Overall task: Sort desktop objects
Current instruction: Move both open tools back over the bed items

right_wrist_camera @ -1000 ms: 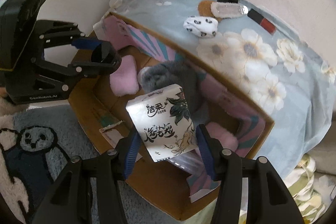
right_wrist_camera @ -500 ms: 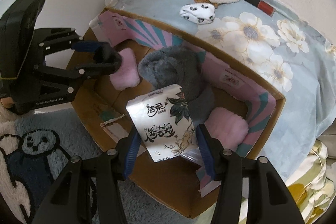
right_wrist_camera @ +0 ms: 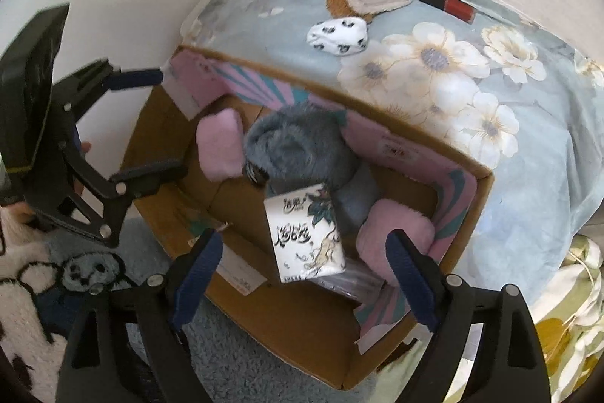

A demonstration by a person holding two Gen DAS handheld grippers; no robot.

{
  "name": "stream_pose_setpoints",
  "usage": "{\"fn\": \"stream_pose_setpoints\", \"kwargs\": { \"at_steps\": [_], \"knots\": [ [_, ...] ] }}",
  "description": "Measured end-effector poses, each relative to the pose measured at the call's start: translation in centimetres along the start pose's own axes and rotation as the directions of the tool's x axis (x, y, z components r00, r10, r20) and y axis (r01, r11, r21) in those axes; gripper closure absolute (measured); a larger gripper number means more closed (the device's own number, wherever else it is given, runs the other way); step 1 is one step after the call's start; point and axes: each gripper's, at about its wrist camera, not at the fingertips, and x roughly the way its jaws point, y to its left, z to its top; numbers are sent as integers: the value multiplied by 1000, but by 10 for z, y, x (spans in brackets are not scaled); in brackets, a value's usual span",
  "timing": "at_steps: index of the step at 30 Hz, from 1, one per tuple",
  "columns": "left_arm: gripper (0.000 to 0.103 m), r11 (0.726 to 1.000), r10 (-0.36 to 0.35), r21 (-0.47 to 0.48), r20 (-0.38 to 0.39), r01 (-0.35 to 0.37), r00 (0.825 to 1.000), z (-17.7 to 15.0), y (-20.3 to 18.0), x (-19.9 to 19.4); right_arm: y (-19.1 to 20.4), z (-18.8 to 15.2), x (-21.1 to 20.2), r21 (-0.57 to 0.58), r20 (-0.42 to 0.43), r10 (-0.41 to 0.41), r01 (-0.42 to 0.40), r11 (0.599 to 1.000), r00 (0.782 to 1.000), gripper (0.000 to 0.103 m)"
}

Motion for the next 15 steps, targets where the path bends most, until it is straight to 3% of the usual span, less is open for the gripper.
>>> {"fn": "stream_pose_setpoints", "kwargs": {
  "at_steps": [6,15],
  "knots": [
    [0,1000,28,3,35,-28,999,13,11,-10,1,12,-13,-21,18,-27,28,999,999,15],
    [0,999,48,-28,96,-45,994,27,37,-27,10,26,-35,-51,112,-101,108,993,989,15]
  ]
}}
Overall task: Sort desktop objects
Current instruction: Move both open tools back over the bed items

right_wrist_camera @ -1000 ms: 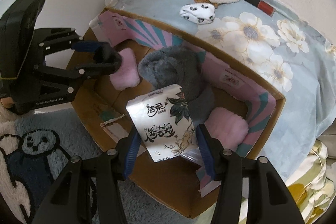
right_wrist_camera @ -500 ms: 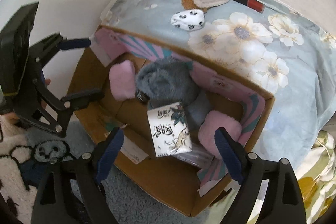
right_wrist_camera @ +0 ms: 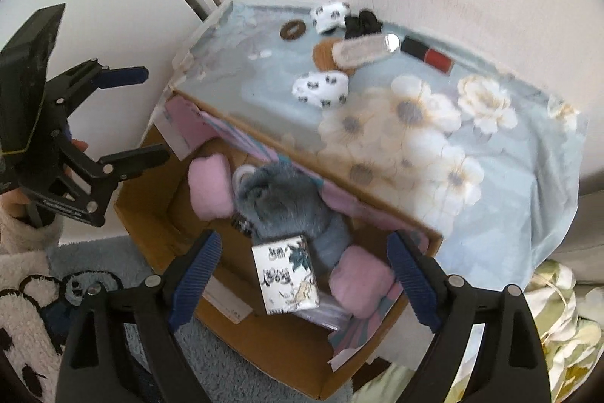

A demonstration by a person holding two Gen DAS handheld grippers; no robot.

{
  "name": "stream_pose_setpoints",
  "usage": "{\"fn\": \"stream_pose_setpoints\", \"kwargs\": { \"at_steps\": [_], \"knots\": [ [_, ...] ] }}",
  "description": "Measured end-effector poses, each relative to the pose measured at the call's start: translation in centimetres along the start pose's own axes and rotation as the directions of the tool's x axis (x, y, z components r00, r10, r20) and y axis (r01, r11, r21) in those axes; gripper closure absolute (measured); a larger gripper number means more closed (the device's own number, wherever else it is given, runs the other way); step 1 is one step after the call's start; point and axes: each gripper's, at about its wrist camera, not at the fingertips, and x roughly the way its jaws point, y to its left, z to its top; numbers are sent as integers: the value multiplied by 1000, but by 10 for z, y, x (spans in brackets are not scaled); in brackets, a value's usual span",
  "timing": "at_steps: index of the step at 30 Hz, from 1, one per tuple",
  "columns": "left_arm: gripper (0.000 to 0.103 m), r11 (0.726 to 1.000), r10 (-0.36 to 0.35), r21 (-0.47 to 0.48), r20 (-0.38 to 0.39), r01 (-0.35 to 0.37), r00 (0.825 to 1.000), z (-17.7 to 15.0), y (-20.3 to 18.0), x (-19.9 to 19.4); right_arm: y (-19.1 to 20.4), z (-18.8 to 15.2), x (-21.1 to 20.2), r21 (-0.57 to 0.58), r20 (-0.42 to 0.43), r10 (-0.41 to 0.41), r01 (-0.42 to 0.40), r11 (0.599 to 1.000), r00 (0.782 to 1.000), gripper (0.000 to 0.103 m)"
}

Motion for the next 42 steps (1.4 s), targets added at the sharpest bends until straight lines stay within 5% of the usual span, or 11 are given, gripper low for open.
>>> {"fn": "stream_pose_setpoints", "kwargs": {
  "at_steps": [6,25,33,38,42],
  "knots": [
    [0,1000,19,10,59,-19,998,17,17,-9,3,21,-7,-17,59,-33,34,999,998,15],
    [0,1000,9,-1,101,-9,995,78,86,8,-3,72,23,54,18,-50,49,997,999,15],
    [0,999,-27,-26,46,28,999,85,109,45,-13,87,44,113,-9,-54,54,992,999,15],
    [0,999,12,-48,6,-12,1000,84,130,86,-24,108,65,157,21,-143,138,978,990,15],
    [1,998,22,-64,-36,-24,999,84,139,129,-35,123,94,235,-9,-108,107,966,994,15]
  ]
}}
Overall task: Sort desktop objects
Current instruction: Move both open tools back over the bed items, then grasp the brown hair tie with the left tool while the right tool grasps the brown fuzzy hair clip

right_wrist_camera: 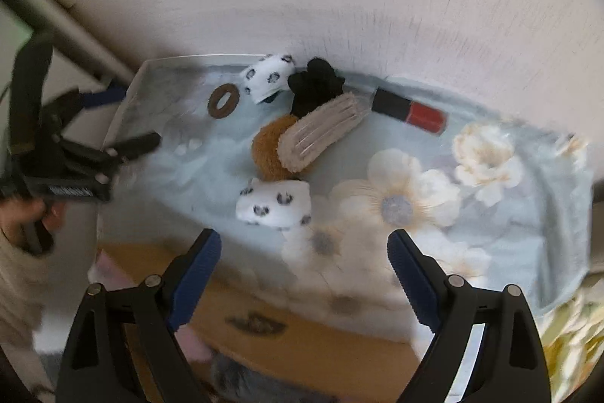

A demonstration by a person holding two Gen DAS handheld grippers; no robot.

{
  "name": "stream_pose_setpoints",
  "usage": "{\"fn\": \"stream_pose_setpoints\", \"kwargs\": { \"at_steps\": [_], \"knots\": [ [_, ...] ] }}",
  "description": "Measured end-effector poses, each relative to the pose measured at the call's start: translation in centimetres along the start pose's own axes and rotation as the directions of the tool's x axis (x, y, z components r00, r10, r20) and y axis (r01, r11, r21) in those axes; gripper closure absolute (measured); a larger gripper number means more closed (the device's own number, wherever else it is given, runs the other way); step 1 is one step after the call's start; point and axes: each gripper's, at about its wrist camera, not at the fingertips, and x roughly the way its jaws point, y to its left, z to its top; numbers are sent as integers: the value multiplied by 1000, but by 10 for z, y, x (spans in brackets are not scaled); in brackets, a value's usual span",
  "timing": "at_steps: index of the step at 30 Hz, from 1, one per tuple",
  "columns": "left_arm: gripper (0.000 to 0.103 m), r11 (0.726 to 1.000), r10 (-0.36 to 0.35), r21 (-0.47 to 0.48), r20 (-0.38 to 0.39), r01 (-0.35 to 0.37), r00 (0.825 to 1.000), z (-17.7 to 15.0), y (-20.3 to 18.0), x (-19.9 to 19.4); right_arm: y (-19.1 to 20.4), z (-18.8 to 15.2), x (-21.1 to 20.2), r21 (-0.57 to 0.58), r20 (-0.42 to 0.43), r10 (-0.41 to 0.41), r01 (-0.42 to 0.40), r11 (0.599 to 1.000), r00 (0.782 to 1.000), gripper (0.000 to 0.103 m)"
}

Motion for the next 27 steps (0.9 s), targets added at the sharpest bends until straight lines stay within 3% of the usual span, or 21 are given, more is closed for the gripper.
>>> {"fn": "stream_pose_setpoints", "kwargs": {
  "at_steps": [2,5,10,19,24,26,27],
  "knots": [
    [3,1000,4,-8,-30,-5,1000,4,0,19,4,6,10,-2,-19,-26,26,1000,999,15],
    [3,1000,28,4,-15,-28,1000,11,1,36,11,20,27,-1,-37,-54,54,999,998,15],
    [7,998,60,-3,-11,-60,998,16,6,62,25,34,45,-28,-4,-76,76,997,997,15],
    [9,996,85,9,0,-85,996,14,8,83,37,47,78,-86,-9,-154,153,985,988,15],
    [17,999,52,-1,16,-52,999,15,9,85,34,56,80,-90,-8,-168,166,982,986,28],
    [25,1000,27,-4,25,-27,999,14,9,85,33,58,85,-102,-27,-179,175,979,983,46],
    [32,1000,14,-3,30,-14,999,14,9,84,32,59,88,-101,-39,-171,167,981,984,48]
  ]
}}
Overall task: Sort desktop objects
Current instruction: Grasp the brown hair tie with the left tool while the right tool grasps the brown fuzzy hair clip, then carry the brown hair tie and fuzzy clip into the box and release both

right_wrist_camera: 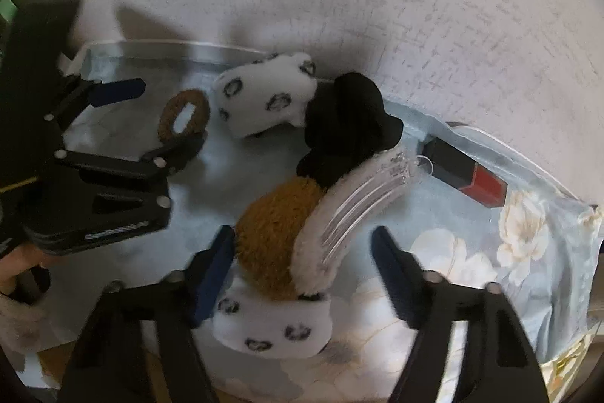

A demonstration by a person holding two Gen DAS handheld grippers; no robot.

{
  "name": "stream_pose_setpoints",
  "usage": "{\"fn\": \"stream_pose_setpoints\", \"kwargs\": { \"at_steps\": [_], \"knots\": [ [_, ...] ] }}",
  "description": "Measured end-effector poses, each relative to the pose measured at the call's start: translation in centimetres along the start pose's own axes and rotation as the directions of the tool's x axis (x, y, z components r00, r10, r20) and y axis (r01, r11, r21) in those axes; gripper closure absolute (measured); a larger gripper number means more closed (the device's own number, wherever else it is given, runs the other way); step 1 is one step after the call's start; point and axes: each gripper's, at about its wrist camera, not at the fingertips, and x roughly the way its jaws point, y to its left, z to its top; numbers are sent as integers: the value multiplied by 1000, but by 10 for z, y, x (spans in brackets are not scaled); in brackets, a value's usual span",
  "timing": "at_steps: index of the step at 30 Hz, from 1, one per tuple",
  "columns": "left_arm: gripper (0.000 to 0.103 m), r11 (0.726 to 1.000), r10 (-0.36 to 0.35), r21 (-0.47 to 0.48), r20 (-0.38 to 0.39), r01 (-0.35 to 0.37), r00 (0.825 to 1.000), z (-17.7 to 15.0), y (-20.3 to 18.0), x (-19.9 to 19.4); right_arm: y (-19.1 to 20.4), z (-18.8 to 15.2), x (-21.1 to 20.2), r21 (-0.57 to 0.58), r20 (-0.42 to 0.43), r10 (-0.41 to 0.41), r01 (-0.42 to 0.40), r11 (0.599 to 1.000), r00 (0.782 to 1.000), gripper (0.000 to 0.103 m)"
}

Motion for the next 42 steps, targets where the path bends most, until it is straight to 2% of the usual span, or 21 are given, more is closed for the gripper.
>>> {"fn": "stream_pose_setpoints", "kwargs": {
  "at_steps": [1,3,4,5,8,10,14,31,38,39,41,42],
  "knots": [
    [36,1000,-12,-1,1,12,1000,0,0,-1,-1,0,0,4,-2,-2,2,1000,1000,49],
    [53,999,-46,-7,3,46,999,-1,0,-3,-6,0,-3,29,12,12,-12,1000,1000,53],
    [65,999,-48,-9,5,48,999,-1,0,-4,-9,0,-4,44,16,23,-24,999,1000,56],
    [72,999,-48,-12,2,48,999,-1,0,-5,-14,0,-6,68,25,43,-44,997,999,59],
    [83,998,-63,-22,-10,63,998,-1,3,-7,-29,-3,-11,119,30,99,-102,988,995,65],
    [84,996,-83,-43,-18,82,996,-2,7,-8,-34,-5,-13,131,32,122,-126,983,992,67],
    [85,996,-73,-49,-14,72,997,-4,8,-17,-41,-9,-21,137,43,140,-144,980,989,73],
    [85,999,-41,-32,-6,40,999,-15,-8,-69,-67,-33,-65,170,102,195,-210,963,975,76],
    [85,999,-30,-41,21,31,999,-17,-16,-109,-71,-50,-102,122,151,226,-245,962,962,76],
    [85,999,-30,-42,28,31,999,-4,-6,-109,-70,-52,-108,112,158,234,-253,961,959,76],
    [85,998,-31,-45,48,33,998,-8,-4,-128,-69,-59,-125,83,178,242,-259,962,954,76],
    [85,998,-32,-45,59,35,998,0,-7,-133,-69,-63,-135,65,185,248,-264,962,951,76]
  ]
}}
